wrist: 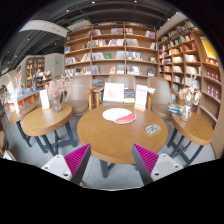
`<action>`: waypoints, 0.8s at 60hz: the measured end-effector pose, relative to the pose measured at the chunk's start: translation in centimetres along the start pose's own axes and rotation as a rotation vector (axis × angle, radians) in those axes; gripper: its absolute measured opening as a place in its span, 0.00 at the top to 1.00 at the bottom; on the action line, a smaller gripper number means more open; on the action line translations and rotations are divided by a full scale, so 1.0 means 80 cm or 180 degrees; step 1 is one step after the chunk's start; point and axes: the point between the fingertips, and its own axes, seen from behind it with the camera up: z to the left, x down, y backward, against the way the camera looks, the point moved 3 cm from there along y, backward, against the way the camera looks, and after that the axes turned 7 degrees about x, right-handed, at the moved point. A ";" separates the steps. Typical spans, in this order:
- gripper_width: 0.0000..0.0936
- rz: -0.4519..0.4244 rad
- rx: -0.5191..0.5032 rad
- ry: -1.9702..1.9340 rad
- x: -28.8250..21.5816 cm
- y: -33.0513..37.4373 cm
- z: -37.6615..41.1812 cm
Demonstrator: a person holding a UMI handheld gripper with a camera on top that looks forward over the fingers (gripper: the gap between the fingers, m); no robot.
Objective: Arrange mouse
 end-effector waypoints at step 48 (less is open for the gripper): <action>0.09 0.0042 0.0536 -0.0153 0.036 -0.158 -0.215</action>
